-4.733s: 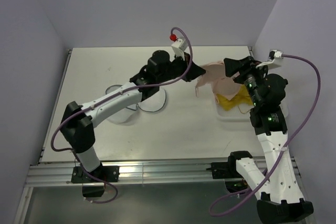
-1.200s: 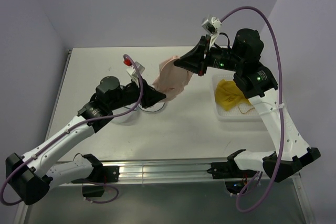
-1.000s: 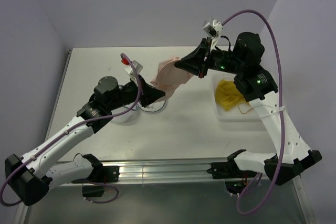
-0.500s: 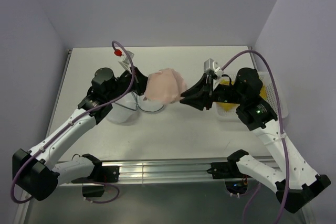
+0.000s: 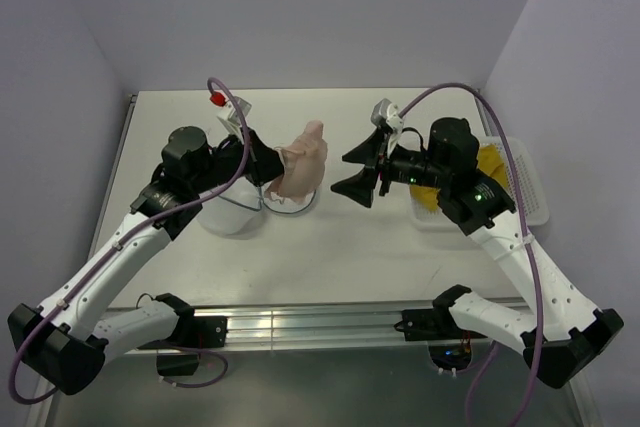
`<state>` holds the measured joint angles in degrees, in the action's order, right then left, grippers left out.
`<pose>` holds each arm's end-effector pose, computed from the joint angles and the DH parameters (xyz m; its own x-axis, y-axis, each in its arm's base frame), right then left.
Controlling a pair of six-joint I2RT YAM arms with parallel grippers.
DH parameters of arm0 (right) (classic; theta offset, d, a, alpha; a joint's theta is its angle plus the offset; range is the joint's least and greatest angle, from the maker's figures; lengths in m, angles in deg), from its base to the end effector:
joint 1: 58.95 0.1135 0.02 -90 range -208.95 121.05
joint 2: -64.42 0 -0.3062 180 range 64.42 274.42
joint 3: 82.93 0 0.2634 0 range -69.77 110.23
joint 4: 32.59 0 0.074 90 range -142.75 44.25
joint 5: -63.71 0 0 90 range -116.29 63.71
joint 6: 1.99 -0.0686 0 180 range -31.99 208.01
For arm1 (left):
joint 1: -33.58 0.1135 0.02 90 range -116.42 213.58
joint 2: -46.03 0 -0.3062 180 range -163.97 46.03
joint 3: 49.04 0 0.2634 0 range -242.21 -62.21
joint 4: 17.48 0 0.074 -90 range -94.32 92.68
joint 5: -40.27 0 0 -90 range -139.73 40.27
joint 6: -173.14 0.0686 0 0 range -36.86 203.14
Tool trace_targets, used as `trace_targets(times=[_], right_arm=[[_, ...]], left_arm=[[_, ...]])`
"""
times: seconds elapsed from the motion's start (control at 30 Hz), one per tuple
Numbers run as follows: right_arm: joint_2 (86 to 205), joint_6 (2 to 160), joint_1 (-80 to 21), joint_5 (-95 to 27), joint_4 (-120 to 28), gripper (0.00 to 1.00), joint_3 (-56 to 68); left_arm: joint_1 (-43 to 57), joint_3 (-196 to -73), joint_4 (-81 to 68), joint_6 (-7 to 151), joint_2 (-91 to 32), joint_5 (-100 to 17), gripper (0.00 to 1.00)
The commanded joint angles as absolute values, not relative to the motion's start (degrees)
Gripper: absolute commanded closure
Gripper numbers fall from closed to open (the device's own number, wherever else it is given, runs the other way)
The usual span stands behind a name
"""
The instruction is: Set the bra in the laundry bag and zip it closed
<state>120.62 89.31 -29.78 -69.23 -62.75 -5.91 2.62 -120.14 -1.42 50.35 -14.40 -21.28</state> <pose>0.1680 0.1473 0.4414 -0.1203 -0.0862 -0.9890 -0.9467 0.3097 0.0881 0.2074 -0.1625 0.4160 -0.5329 -0.2356 -0.8127 0.6785 0.4549 -0.5768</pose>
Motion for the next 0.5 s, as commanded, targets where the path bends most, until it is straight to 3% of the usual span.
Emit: trace_targets(times=[0.0, 0.33, 0.47], right_arm=[[124.61, 93.0, -29.42, -67.86, -64.11, 0.18, 0.62], [133.4, 102.85, -26.09, -77.0, -76.83, 0.13, 15.29], [135.52, 107.51, -20.99, -73.16, -80.38, 0.12, 15.93]], left_arm=[[2.82, -122.86, 5.25, 58.95, -12.34, -15.4, 1.0], [2.82, -121.09, 7.45, 64.07, -8.64, -4.21, 1.0], [2.73, -121.88, 8.69, 65.56, -8.99, -1.14, 1.0]])
